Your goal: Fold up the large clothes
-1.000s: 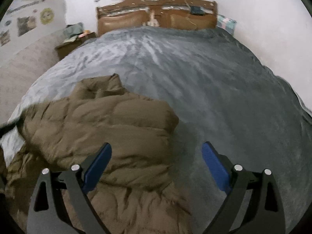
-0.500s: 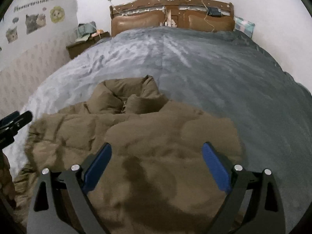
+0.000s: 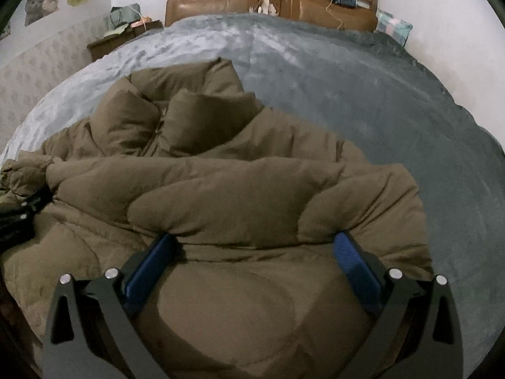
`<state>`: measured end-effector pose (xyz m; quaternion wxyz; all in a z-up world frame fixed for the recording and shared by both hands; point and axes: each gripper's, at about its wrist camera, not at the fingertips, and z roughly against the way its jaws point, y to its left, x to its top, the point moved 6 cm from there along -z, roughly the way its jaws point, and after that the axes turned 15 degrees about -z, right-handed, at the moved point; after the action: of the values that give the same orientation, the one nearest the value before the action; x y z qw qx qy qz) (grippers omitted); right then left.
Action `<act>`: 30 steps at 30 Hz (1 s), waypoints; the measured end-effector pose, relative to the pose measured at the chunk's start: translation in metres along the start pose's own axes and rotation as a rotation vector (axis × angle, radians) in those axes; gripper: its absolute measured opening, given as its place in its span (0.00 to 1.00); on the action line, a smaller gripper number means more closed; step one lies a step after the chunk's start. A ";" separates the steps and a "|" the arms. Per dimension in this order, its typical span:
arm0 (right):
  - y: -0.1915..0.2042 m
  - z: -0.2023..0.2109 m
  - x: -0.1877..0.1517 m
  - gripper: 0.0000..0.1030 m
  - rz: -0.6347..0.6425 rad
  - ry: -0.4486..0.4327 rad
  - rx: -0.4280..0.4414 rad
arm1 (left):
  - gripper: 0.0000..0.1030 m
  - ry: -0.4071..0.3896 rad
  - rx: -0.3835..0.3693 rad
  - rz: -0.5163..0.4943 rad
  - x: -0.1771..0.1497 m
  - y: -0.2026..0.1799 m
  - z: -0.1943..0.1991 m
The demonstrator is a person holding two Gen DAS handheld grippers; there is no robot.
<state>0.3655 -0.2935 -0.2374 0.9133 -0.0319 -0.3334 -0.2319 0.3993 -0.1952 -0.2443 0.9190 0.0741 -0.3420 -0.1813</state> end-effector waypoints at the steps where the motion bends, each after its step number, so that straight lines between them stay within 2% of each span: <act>1: 0.001 -0.001 -0.001 0.99 0.007 0.005 -0.005 | 0.97 0.012 -0.012 0.005 -0.002 0.000 -0.004; 5: 0.000 0.008 -0.001 0.98 0.007 0.027 -0.016 | 0.96 -0.002 -0.050 0.019 0.001 0.007 0.004; 7: -0.006 0.032 0.003 0.98 -0.008 0.006 -0.017 | 0.94 -0.058 -0.057 0.061 0.008 0.027 0.029; 10: -0.020 0.080 0.006 0.98 -0.026 -0.051 -0.012 | 0.94 -0.113 -0.073 0.111 -0.002 0.055 0.079; 14: -0.046 0.163 -0.003 0.98 -0.108 -0.040 0.149 | 0.95 -0.157 -0.100 0.151 -0.042 0.086 0.153; 17: -0.066 0.217 -0.018 0.98 -0.061 -0.073 0.155 | 0.97 -0.213 -0.067 0.158 -0.085 0.105 0.213; 19: -0.093 0.256 -0.037 0.98 -0.095 -0.136 0.157 | 0.97 -0.255 -0.019 0.178 -0.120 0.119 0.245; 22: -0.126 0.278 -0.073 0.98 -0.118 -0.164 0.102 | 0.97 -0.224 0.024 0.206 -0.175 0.127 0.260; 24: -0.141 0.282 -0.096 0.98 -0.118 -0.133 0.063 | 0.97 -0.143 0.036 0.209 -0.199 0.128 0.257; 26: -0.149 0.291 -0.106 0.98 -0.130 -0.132 0.063 | 0.97 -0.137 -0.013 0.275 -0.208 0.129 0.261; 27: -0.154 0.298 -0.113 0.98 -0.142 -0.137 0.066 | 0.97 -0.145 -0.019 0.275 -0.210 0.128 0.266; 30: -0.162 0.301 -0.133 0.98 -0.184 -0.089 0.082 | 0.97 -0.151 -0.033 0.197 -0.208 0.108 0.267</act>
<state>0.0256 -0.3206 -0.1026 0.8729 0.0262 -0.3845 -0.2993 0.1091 -0.0189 -0.1395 0.9051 0.0111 -0.4128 -0.1007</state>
